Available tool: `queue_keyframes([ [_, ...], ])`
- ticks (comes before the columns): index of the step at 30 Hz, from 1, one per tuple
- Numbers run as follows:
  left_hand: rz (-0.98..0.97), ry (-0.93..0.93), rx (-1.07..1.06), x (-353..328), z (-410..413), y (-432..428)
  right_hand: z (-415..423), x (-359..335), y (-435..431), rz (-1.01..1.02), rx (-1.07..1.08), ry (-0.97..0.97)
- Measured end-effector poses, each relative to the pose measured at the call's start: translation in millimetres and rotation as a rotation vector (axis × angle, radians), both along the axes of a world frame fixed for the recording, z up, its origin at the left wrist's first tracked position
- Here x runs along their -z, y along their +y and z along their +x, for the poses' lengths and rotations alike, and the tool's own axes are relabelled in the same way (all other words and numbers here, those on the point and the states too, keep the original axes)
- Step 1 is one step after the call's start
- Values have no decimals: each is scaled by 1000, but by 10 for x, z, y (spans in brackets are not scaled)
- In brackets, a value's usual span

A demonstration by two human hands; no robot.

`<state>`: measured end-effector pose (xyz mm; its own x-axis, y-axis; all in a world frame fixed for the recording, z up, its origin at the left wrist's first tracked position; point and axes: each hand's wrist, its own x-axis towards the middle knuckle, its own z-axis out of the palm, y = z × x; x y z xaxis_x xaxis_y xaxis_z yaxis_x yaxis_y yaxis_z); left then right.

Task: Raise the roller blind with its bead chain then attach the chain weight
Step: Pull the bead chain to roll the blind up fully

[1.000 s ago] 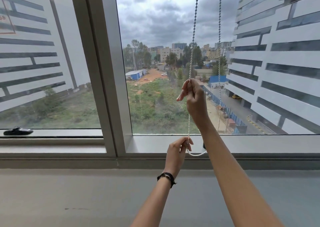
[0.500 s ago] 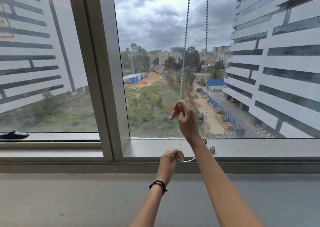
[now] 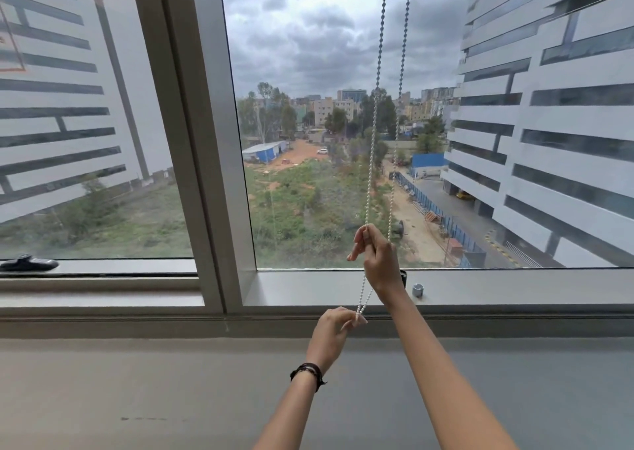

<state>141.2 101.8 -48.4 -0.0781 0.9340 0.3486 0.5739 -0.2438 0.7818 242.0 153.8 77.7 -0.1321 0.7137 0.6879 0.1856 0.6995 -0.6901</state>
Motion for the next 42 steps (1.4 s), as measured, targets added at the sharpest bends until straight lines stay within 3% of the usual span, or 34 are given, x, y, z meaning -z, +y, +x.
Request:
queue_keyframes([
  [10,138,-295,-1,-975,-152,128,115,-67,-19,5,-34,-2],
  [18,158,-16,-289,-1736,-278,261,245,-144,90,-97,-87,-23],
  [22,237,-36,-194,-2081,-209,255,267,-198,148,-142,-121,-38],
  [28,244,-134,140,-2623,83,215,247,-567,132,-122,-287,-59],
  [32,329,-138,210,-2964,274,190,293,-944,160,-112,-378,114],
  [36,481,-106,227,-3257,383,159,423,-1327,92,16,-439,120],
  [42,503,-260,284,-3571,551,65,487,-1633,-7,153,-404,235],
])
